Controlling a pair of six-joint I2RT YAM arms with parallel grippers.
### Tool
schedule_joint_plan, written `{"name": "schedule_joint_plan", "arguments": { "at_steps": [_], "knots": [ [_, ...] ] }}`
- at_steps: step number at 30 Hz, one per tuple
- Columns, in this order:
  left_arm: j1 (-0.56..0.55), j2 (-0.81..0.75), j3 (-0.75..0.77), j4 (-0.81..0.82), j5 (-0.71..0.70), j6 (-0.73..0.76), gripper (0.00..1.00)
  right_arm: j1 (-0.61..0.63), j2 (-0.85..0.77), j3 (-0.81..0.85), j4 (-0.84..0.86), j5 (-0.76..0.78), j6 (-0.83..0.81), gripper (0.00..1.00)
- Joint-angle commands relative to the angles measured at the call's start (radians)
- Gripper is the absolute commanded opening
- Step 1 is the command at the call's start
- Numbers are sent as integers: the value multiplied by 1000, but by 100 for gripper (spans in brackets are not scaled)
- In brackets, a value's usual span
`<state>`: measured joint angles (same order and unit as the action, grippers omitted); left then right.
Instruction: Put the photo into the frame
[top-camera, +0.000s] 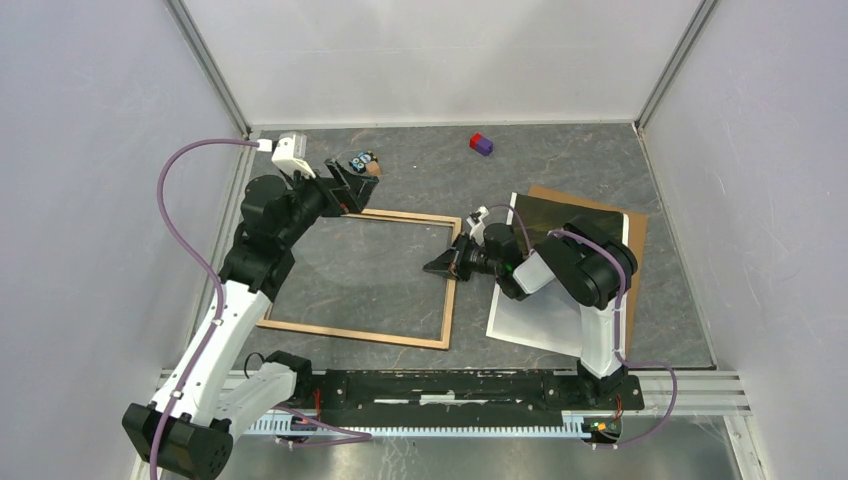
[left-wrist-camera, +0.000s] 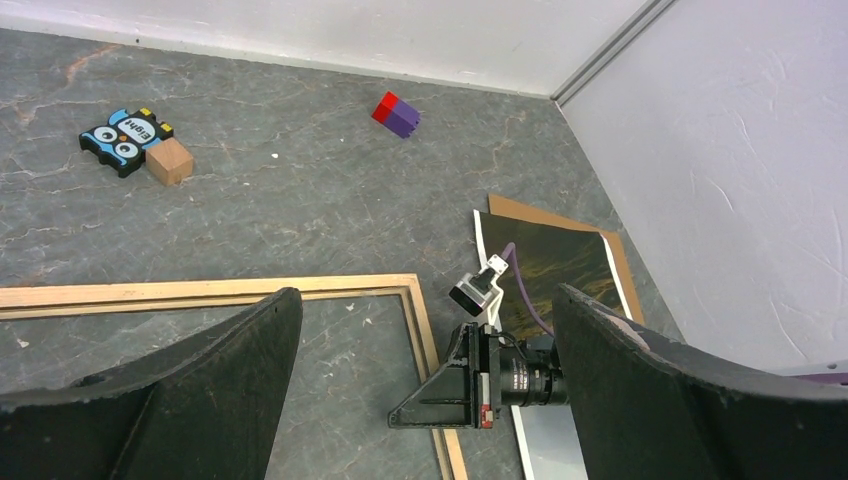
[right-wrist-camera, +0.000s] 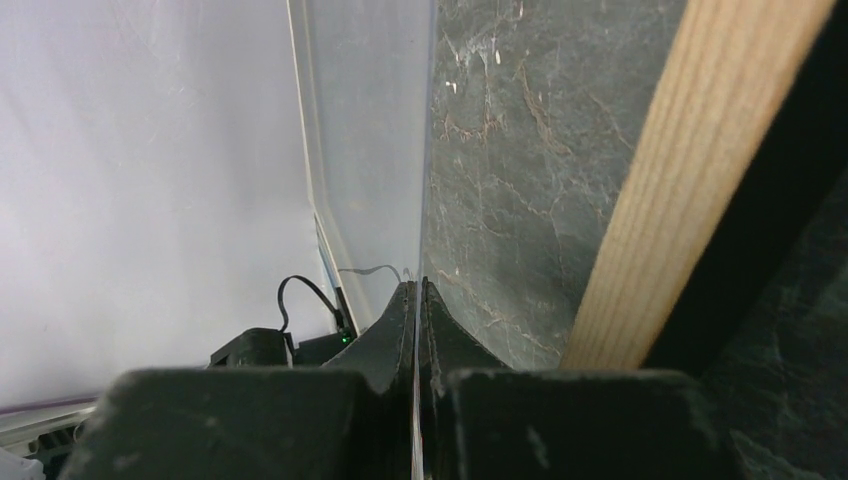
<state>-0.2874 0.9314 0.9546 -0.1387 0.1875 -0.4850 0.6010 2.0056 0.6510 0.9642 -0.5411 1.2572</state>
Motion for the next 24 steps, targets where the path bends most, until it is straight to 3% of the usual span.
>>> {"name": "schedule_joint_plan", "arguments": {
  "at_steps": [1, 24],
  "knots": [
    [4, 2, -6, 46, 19, -12, 100, -4, -46, 48, -53, 6, -79, 0],
    [5, 7, -10, 54, 26, -16, 100, -22, -147, 97, -202, 24, -203, 0]
  ]
}}
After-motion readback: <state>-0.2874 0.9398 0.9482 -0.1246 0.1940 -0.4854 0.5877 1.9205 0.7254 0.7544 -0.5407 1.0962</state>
